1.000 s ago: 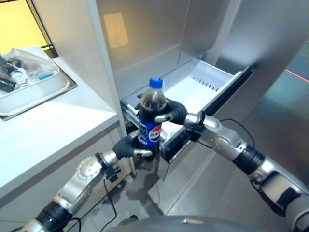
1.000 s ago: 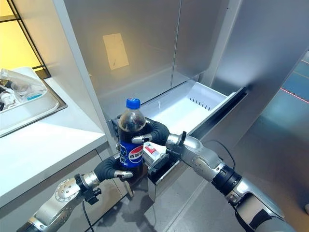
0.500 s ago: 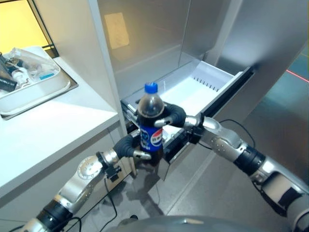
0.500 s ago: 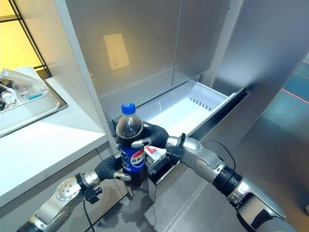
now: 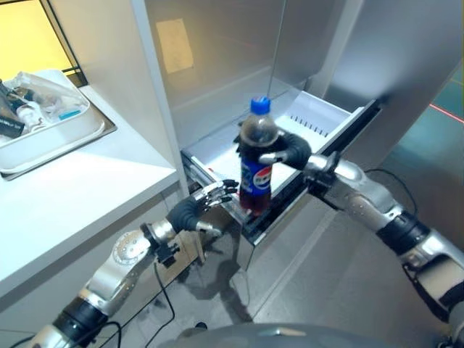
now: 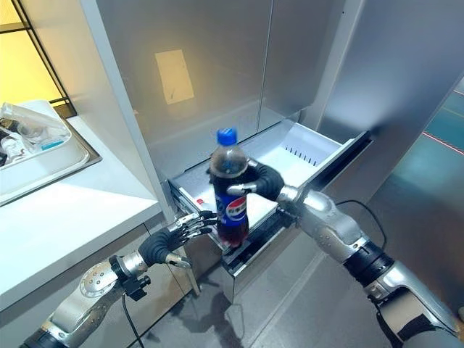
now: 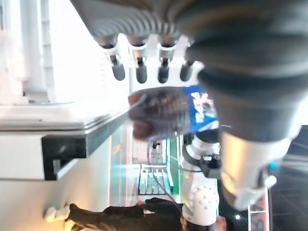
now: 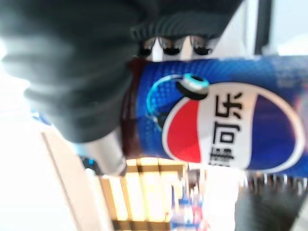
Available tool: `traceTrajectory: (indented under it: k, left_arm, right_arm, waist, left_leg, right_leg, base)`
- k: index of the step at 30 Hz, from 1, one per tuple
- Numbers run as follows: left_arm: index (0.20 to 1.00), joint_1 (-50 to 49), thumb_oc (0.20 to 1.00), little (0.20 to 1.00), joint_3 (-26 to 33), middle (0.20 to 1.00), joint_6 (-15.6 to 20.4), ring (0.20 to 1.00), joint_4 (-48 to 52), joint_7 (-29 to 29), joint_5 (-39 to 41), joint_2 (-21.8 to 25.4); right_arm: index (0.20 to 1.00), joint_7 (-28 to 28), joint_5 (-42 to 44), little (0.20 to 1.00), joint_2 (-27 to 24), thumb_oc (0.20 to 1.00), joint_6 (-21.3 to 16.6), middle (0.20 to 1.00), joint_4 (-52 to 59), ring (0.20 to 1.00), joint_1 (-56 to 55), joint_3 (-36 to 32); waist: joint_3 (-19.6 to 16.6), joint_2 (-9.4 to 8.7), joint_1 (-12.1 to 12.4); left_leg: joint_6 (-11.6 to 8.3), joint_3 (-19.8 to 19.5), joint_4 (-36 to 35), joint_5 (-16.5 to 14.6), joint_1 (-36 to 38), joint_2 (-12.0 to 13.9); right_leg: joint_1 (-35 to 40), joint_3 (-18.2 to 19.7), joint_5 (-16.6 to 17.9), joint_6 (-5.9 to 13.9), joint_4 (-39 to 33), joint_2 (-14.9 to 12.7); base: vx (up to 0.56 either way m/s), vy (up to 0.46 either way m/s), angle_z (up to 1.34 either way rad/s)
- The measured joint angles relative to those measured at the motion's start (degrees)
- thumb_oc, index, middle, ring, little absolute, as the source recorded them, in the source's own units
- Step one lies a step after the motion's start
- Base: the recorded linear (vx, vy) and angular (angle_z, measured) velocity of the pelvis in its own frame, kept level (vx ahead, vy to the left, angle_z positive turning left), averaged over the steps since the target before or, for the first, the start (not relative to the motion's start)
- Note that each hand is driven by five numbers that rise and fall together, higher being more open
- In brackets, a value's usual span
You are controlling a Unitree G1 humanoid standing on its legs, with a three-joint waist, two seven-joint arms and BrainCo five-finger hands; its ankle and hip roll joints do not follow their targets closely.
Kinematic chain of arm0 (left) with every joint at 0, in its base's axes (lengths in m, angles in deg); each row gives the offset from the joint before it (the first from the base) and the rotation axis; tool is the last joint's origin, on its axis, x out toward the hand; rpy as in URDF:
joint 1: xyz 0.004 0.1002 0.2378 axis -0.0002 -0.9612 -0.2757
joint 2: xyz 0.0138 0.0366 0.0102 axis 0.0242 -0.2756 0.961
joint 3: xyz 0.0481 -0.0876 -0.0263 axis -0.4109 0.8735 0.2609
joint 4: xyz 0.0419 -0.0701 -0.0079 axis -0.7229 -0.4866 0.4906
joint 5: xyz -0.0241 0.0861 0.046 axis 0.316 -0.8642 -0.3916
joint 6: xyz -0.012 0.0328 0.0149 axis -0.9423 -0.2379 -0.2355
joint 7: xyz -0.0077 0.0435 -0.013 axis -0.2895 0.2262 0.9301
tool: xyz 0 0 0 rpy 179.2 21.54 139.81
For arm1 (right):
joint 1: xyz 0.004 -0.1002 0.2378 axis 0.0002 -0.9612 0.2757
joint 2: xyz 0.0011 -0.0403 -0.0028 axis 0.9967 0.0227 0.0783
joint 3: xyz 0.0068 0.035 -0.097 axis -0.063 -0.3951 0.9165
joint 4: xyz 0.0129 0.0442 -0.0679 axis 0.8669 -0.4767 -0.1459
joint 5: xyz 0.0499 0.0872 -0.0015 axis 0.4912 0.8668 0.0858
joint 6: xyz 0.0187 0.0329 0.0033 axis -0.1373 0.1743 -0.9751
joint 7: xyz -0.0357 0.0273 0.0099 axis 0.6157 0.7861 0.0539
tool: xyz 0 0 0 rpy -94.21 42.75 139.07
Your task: Take the drinks into the refrigerator
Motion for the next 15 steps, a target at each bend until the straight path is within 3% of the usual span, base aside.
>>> traceTrajectory:
  k: [15]
  left_arm:
    - [1.0, -4.44, 1.0, 1.0, -0.05, 1.0, -1.46, 1.0, -0.08, 0.97, 3.9, 1.91]
  right_arm:
    - [0.2, 3.86, 0.14, 0.2, -12.2, 0.2, -5.03, 0.2, -9.21, 0.2, 14.69, -0.62]
  waist:
    - [0.07, -0.63, -1.4]
  left_leg:
    - [0.03, 0.71, -0.01, -0.15, -0.62, 0.02]
  right_leg:
    - [-0.94, 1.06, 0.07, 0.09, 0.0, 0.07]
  base:
    - [0.0, 0.0, -0.02]
